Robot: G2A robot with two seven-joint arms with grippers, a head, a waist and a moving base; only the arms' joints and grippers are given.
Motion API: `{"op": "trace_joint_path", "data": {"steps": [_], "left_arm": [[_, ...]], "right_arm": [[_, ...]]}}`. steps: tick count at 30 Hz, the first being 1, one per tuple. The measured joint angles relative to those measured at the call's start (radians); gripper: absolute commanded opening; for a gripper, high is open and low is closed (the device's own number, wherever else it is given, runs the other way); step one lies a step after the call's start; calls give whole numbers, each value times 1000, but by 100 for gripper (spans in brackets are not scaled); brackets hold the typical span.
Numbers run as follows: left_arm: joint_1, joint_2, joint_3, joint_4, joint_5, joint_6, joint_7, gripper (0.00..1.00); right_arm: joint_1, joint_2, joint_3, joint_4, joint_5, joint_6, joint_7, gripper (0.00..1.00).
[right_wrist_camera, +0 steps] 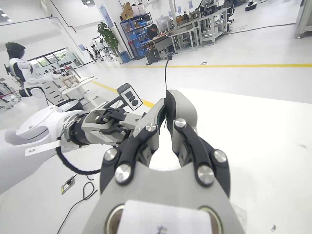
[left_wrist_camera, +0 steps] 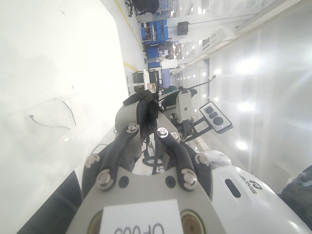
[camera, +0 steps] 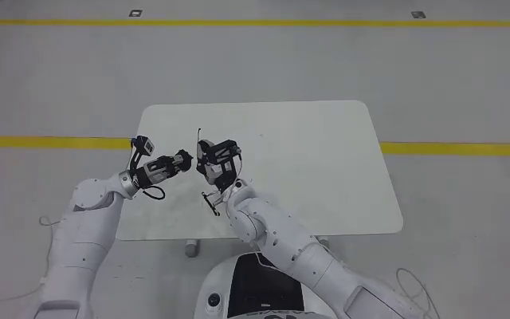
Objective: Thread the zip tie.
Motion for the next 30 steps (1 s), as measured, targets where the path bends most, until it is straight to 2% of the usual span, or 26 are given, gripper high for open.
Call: {"op": "trace_joint_path", "data": {"steps": [11,22,30], "left_arm": [[0,0,0,0,0,0,0,0],[0,0,0,0,0,0,0,0],[0,0,0,0,0,0,0,0]], "right_arm": [[5,-3,-4,14,-3,-3,-10,0],[-25,-7,-13,-13,-108,24,-19,0],[-25,-7,-13,-13,-109,24,-21,0]]}}
